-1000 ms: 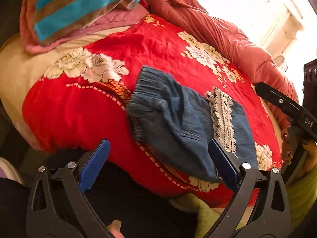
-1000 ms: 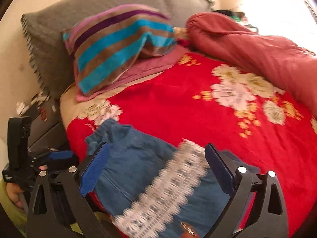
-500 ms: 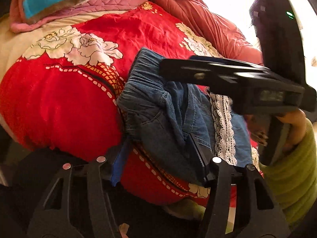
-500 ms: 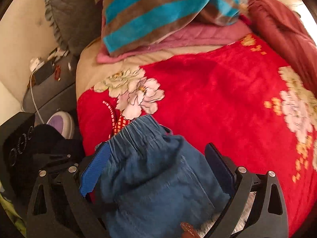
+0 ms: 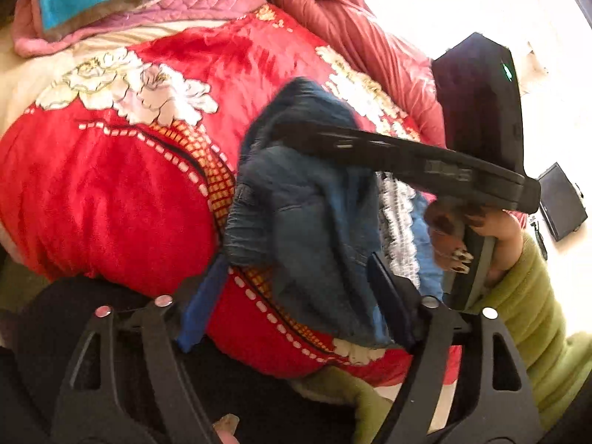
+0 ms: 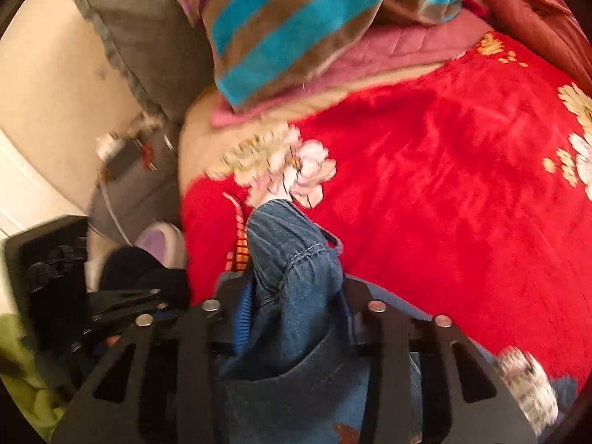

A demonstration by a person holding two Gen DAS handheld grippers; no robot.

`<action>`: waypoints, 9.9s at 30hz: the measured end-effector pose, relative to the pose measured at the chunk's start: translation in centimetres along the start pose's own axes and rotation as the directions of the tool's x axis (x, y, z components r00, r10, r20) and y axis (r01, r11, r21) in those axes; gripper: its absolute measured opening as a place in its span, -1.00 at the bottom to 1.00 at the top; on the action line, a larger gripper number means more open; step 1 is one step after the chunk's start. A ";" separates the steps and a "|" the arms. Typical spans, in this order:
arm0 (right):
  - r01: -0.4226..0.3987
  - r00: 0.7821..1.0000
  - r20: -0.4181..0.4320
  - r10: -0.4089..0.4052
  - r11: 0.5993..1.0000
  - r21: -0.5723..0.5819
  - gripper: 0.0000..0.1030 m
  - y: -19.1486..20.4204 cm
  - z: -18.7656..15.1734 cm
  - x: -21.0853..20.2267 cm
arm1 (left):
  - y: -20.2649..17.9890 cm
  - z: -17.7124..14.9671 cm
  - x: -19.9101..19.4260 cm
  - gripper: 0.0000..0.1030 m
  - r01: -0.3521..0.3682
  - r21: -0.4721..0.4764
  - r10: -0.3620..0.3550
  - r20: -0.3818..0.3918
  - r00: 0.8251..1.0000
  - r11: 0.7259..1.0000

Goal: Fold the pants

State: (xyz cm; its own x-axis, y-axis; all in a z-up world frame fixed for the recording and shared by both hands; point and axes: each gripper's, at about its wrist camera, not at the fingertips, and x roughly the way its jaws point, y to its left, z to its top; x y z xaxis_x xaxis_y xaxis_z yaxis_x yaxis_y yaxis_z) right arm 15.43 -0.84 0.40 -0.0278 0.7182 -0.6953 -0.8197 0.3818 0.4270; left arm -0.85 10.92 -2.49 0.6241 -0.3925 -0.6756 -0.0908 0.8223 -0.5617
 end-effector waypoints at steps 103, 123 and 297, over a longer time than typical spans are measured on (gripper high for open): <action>0.461 0.884 0.152 -0.442 0.879 -0.122 -0.03 8.2 -19.9 -13.2 | -12.2 -0.3 3.3 -0.14 -0.068 0.369 0.091 -0.045 0.995 0.927; 0.332 0.941 0.047 -0.337 0.881 -0.338 -0.83 7.8 -16.4 -6.6 | -13.0 1.4 12.0 -0.16 -0.073 0.394 0.166 -0.207 0.964 0.916; 0.464 0.784 0.293 -0.547 0.830 0.309 -0.68 -5.0 -13.5 -19.3 | -19.5 3.6 11.1 -0.65 -0.122 0.483 0.131 0.014 0.991 0.867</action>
State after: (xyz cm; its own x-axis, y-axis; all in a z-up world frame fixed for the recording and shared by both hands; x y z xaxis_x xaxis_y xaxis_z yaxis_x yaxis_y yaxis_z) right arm 12.37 -24.44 3.91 0.5941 0.5245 -0.6098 -0.5166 0.8300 0.2105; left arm 10.68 -7.99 2.71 0.6178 -0.2751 -0.7367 0.2197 0.9599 -0.1743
